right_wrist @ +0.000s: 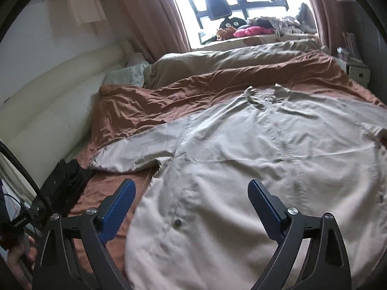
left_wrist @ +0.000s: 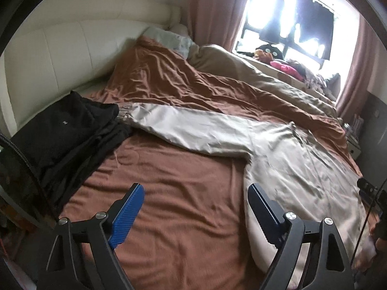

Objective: Fold large clothes
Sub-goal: 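Lower the left tool to the jacket's sleeve cuff and close on it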

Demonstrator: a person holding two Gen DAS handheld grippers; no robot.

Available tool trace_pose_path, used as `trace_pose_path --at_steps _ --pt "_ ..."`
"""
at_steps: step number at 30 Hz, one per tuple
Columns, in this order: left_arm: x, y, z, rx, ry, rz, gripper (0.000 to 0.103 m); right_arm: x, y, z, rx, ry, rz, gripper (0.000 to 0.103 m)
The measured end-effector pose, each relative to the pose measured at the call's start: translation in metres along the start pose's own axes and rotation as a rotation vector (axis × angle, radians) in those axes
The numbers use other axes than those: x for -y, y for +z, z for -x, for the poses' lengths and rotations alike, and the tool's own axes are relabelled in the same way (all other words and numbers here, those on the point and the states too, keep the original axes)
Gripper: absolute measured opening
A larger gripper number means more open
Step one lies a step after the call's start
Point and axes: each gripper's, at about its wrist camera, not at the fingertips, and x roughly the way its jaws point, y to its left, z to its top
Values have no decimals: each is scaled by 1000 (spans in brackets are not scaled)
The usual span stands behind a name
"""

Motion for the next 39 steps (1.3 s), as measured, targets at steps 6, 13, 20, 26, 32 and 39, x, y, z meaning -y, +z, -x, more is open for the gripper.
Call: trace_pose_path --at_steps 6,13,20,26,32,39 --pt "-19 38 -56 -40 2 35 80 -6 23 -64 -56 58 -40 75" --pt "-38 68 -121 -73 21 69 79 -4 51 -131 -116 45 -105 75" --pt "-60 81 -182 -128 35 143 74 -12 67 -204 -180 47 -190 75" --pt "-79 87 -233 -181 67 193 74 -21 64 -265 -272 51 -193 74" --pt "-107 83 -289 -225 83 323 67 -14 64 -302 -316 78 -248 70" --pt "-103 96 -314 -218 141 309 7 1 63 -331 -364 193 -350 44"
